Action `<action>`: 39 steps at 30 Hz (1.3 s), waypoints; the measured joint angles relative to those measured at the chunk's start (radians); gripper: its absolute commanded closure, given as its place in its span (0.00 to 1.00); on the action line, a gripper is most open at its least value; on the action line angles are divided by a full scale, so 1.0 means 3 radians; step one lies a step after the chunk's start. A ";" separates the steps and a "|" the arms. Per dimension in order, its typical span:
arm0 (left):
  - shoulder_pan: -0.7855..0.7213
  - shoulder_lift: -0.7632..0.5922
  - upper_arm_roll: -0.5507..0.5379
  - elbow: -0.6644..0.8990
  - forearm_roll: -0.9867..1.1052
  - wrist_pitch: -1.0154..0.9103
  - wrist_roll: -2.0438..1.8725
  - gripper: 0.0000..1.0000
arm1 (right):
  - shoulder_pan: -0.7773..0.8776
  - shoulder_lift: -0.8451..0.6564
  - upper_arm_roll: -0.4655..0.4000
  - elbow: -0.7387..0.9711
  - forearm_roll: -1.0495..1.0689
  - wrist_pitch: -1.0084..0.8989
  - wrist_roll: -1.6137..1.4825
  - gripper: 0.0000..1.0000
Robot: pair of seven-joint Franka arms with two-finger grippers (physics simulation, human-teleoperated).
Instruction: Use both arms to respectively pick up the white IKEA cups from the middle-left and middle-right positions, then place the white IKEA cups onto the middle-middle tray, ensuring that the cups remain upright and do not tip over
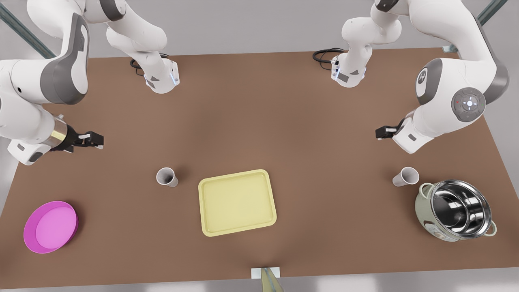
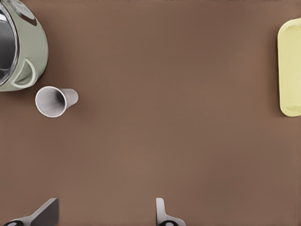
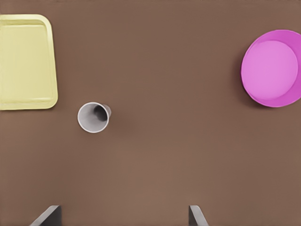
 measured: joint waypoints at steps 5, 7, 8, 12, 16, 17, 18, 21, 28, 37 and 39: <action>0.0031 0.0529 0.0336 0.0189 -0.0032 0.0177 0.0003 0.00 | 0.0120 0.0107 0.0009 -0.0432 -0.0007 0.0178 -0.0033 0.00; 0.0149 0.0948 0.0521 0.0275 -0.0031 0.0437 0.0077 0.00 | 0.0217 0.0294 0.0009 -0.0840 -0.0005 0.0526 -0.0034 0.00; 0.0182 0.1126 0.0571 0.0281 -0.0029 0.0599 0.0113 0.00 | 0.0292 0.0431 0.0007 -0.0933 -0.0013 0.0709 -0.0020 0.00; 0.0305 0.1324 0.0651 -0.0161 -0.0032 0.1275 0.0236 0.00 | 0.0424 0.0722 0.0010 -0.1257 -0.0021 0.1453 0.0038 0.00; 0.0328 0.1270 0.0706 -0.0644 -0.0034 0.1747 0.0332 0.00 | 0.0408 0.0747 0.0011 -0.1595 -0.0006 0.2028 0.0085 0.00; 0.0330 0.1268 0.0708 -0.0715 -0.0036 0.1830 0.0352 0.00 | 0.0399 0.0698 0.0011 -0.1784 -0.0004 0.2200 0.0095 0.00; 0.0331 0.1267 0.0709 -0.0783 -0.0037 0.1901 0.0371 0.00 | 0.0383 0.0675 0.0011 -0.1927 -0.0003 0.2367 0.0104 0.00; 0.0341 0.1278 0.0710 -0.0934 -0.0040 0.2055 0.0420 0.00 | 0.0338 0.0662 0.0010 -0.2181 -0.0002 0.2796 0.0127 0.00; 0.0344 0.1354 0.0710 -0.1007 -0.0034 0.2273 0.0487 0.48 | 0.0335 0.0703 0.0011 -0.2367 0.0000 0.3348 0.0170 0.00; 0.0330 0.1382 0.0708 -0.0985 -0.0027 0.2409 0.0518 0.78 | 0.0362 0.0667 0.0049 -0.2573 -0.0005 0.3571 0.0210 0.00; 0.0325 0.1368 0.0704 -0.0983 -0.0024 0.2419 0.0520 0.78 | 0.0344 0.0696 0.0051 -0.2533 -0.0005 0.3587 0.0213 0.00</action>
